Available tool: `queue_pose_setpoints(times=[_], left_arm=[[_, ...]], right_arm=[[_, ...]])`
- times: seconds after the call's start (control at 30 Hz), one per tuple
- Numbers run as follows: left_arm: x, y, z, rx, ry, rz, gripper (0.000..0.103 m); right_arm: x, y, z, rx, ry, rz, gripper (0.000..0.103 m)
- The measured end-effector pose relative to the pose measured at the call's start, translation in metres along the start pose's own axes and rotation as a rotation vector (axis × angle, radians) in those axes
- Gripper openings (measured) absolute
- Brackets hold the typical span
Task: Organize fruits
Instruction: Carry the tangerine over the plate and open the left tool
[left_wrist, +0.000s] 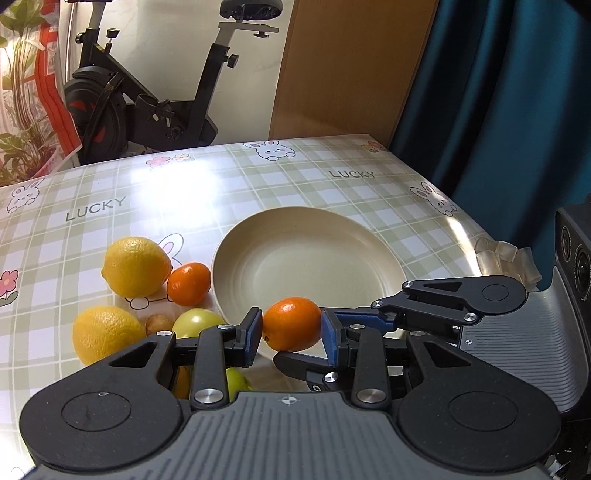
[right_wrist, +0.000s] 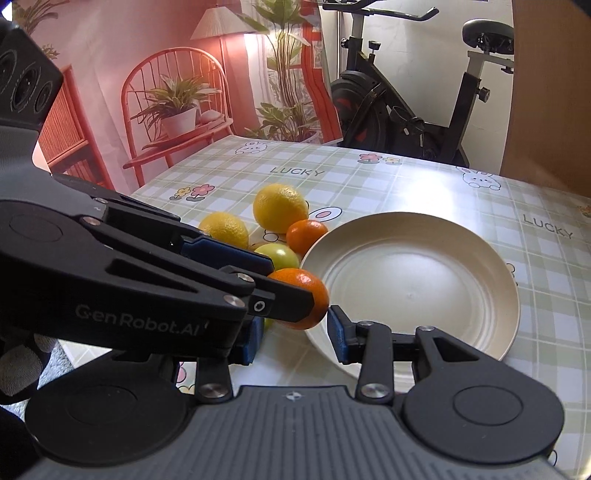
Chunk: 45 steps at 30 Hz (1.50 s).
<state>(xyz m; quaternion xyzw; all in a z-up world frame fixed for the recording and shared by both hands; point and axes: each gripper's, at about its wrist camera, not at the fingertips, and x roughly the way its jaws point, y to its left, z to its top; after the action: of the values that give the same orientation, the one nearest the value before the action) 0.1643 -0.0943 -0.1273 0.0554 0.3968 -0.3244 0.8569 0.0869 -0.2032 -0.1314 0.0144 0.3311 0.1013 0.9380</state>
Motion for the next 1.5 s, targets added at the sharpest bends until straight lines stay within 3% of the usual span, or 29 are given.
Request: queue_pose_setpoints(times=[0.4, 0.7, 0.9, 1.2, 1.5], left_arm=[[0.056, 0.023, 0.036, -0.009, 0.080, 0.042, 0.037], [0.067, 0.033, 0.033, -0.034, 0.067, 0.062, 0.037], [0.068, 0.032, 0.031, -0.038, 0.032, 0.060, 0.037], [0.027, 0.035, 0.026, -0.123, -0.098, 0.088, 0.037], [-0.032, 0.060, -0.004, -0.248, -0.172, 0.188, 0.037]], right_arm=[[0.050, -0.030, 0.019, 0.054, -0.001, -0.017, 0.040], [0.066, -0.037, 0.014, 0.089, -0.032, -0.035, 0.040], [0.063, -0.035, 0.012, 0.134, -0.113, -0.080, 0.041], [0.035, -0.024, -0.015, 0.144, -0.289, -0.163, 0.042], [0.023, -0.032, -0.017, 0.191, -0.311, -0.082, 0.042]])
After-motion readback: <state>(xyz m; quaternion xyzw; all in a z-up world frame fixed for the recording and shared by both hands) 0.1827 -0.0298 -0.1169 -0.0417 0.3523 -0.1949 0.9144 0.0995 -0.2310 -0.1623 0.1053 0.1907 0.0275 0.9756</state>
